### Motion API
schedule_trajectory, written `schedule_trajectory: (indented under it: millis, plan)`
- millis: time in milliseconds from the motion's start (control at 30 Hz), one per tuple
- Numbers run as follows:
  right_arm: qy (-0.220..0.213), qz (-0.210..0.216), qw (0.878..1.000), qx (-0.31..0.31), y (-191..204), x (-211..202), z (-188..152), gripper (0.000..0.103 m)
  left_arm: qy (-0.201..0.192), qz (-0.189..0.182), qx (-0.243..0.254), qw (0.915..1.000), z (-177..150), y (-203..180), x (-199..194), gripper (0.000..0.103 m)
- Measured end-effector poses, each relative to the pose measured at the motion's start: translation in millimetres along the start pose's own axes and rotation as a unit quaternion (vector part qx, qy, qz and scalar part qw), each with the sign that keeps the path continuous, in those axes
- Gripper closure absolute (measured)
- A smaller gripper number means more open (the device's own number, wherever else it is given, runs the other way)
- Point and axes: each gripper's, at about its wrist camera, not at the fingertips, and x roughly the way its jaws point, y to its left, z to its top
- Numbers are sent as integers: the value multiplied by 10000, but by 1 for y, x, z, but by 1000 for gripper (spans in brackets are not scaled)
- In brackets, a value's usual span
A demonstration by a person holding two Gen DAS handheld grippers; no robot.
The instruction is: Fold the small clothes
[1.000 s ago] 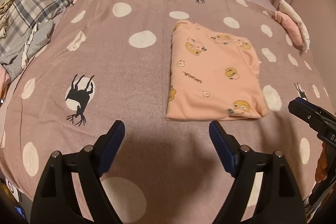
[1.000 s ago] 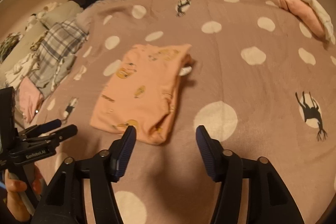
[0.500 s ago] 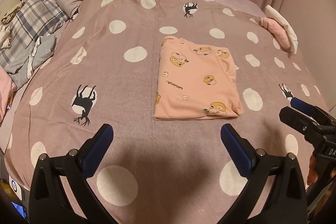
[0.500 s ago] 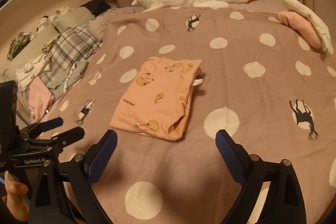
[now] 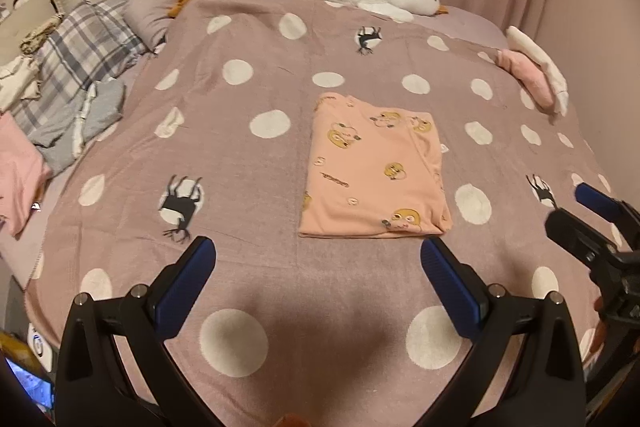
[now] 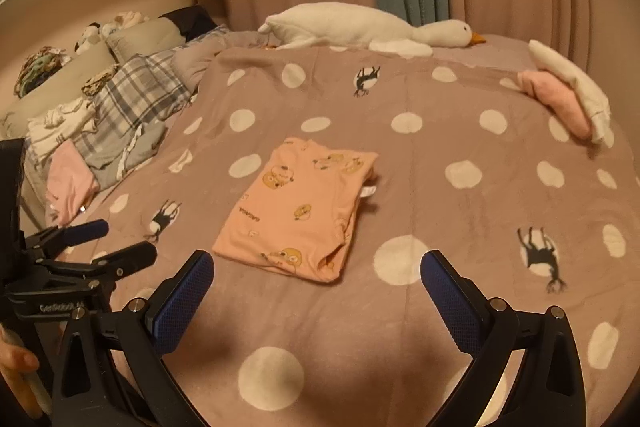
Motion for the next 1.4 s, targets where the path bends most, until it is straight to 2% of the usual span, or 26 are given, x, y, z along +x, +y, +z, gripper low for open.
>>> schedule_trajectory:
  millis: [300, 667, 933, 1400]
  plan:
    - [-3, 92, 9998, -185, 10, -12, 1, 1, 13, -25, 154, 9999, 1, -9, -12, 0]
    - [-61, 233, 9996, -116, 12, -11, 2, 1, -14, 340, 177, 9993, -1, -7, -13, 0]
    - [251, 250, 9994, 50, 12, 8, -12, 1, 160, 350, 164, 9991, -7, -8, 0, 0]
    - [261, 251, 9993, 86, 9, 8, -12, 1, 215, 304, 221, 9991, -7, -13, 4, 0]
